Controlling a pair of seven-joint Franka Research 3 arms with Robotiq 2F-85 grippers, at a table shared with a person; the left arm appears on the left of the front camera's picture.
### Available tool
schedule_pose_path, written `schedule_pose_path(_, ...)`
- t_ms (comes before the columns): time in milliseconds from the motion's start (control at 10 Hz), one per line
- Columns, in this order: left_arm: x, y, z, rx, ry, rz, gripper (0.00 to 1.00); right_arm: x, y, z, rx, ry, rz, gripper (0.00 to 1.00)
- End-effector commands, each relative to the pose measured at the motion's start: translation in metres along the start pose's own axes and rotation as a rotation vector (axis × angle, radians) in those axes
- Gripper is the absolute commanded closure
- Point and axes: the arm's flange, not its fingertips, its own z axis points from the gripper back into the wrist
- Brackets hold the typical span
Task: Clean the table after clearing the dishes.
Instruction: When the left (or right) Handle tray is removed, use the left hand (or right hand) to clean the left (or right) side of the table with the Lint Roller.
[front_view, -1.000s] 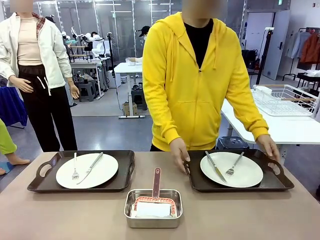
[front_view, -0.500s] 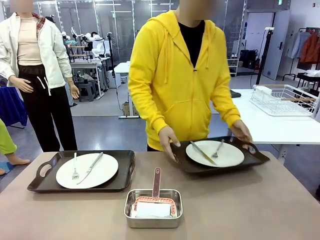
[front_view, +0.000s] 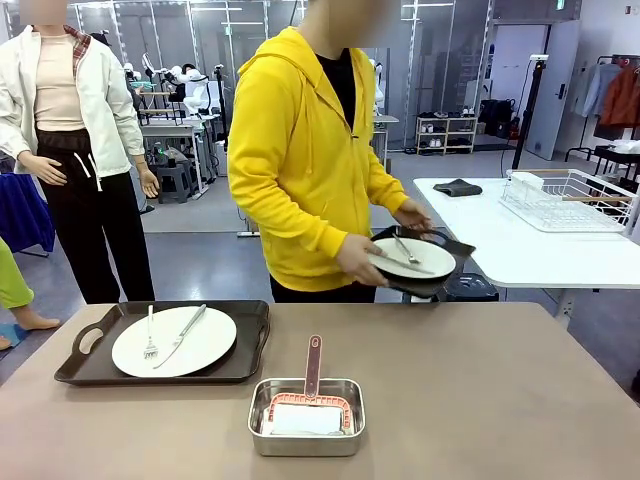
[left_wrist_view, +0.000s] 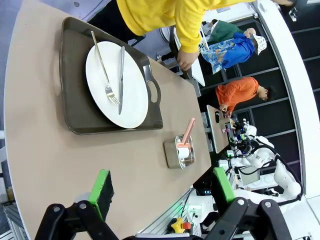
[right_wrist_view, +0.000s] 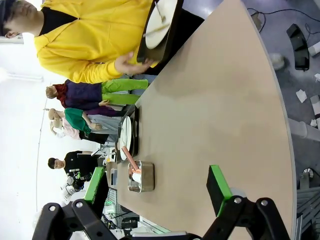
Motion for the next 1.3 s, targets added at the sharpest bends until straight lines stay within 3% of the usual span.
schedule_pose_path(0,-0.001,0.000,0.004,-0.011,-0.011,-0.014,0.00,0.001,0.002,0.000,0.016,-0.004,0.005,0.00)
schedule_pose_path(100,-0.001,0.000,0.004,-0.011,-0.011,-0.014,0.00,0.000,0.000,0.000,0.000,0.000,0.000,0.00)
schedule_pose_path(200,-0.001,0.000,0.004,-0.011,-0.011,-0.014,0.00,0.006,0.029,-0.020,-0.031,0.038,0.096,0.00)
schedule_pose_path(400,-0.001,0.000,0.004,-0.011,-0.011,-0.014,0.00,0.015,0.094,-0.090,-0.101,0.164,0.276,0.00)
schedule_pose_path(600,-0.001,0.000,0.004,-0.011,-0.011,-0.014,0.00,0.011,0.155,-0.184,-0.131,0.328,0.454,0.00)
schedule_pose_path(900,-0.001,0.000,0.004,-0.011,-0.011,-0.014,0.00,-0.035,0.228,-0.320,-0.205,0.549,0.709,0.00)
schedule_pose_path(1200,-0.001,0.000,0.004,-0.011,-0.011,-0.014,0.00,-0.091,0.265,-0.420,-0.241,0.740,0.915,0.00)
